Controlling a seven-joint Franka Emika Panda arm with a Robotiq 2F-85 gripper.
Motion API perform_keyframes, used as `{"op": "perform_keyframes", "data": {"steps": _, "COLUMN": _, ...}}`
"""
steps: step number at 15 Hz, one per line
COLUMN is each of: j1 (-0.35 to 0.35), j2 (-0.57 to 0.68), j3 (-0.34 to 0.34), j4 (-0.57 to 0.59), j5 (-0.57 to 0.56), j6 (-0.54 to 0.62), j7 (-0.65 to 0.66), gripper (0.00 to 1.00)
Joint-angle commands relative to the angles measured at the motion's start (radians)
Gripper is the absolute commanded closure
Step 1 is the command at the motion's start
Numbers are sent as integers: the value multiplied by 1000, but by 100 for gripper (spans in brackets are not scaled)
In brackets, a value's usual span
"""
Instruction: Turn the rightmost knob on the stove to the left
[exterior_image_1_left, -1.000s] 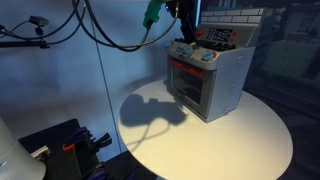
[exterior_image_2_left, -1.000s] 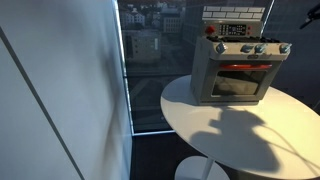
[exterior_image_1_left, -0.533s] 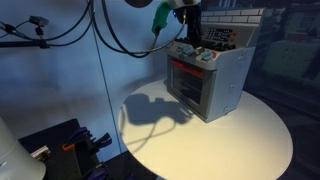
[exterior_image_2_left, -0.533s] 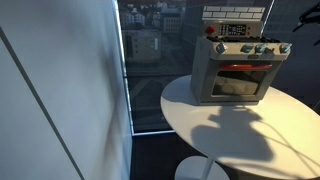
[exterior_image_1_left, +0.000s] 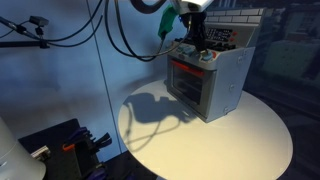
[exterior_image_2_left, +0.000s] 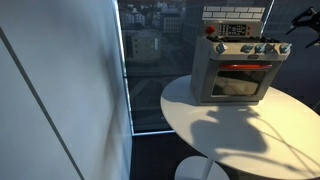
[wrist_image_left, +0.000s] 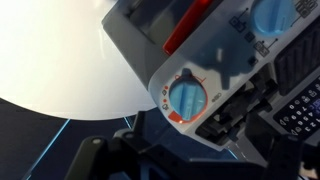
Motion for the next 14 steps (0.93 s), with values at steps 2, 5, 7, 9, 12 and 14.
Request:
{"op": "perform_keyframes", "data": {"steps": 2, "j1": 24, "j2": 46, "j3": -12, "j4": 57, "j5": 49, "j6": 7, "j7": 3, "gripper": 0}}
{"op": "perform_keyframes", "data": {"steps": 5, "j1": 29, "j2": 59, "j3": -13, "j4": 71, "j5": 63, "j6": 7, "j7": 2, "gripper": 0}}
{"op": "perform_keyframes", "data": {"steps": 7, "j1": 31, "j2": 68, "j3": -14, "j4": 80, "j5": 65, "j6": 7, "j7": 4, "gripper": 0}}
{"op": "perform_keyframes", "data": {"steps": 9, "j1": 32, "j2": 76, "j3": -14, "j4": 89, "j5": 70, "j6": 7, "j7": 2, "gripper": 0}}
{"op": "perform_keyframes", "data": {"steps": 12, "j1": 33, "j2": 87, "j3": -14, "j4": 101, "j5": 79, "j6": 6, "j7": 1, "gripper": 0}}
{"op": "perform_keyframes", "data": {"steps": 14, "j1": 34, "j2": 94, "j3": -14, "j4": 109, "j5": 82, "j6": 6, "j7": -1, "gripper": 0}}
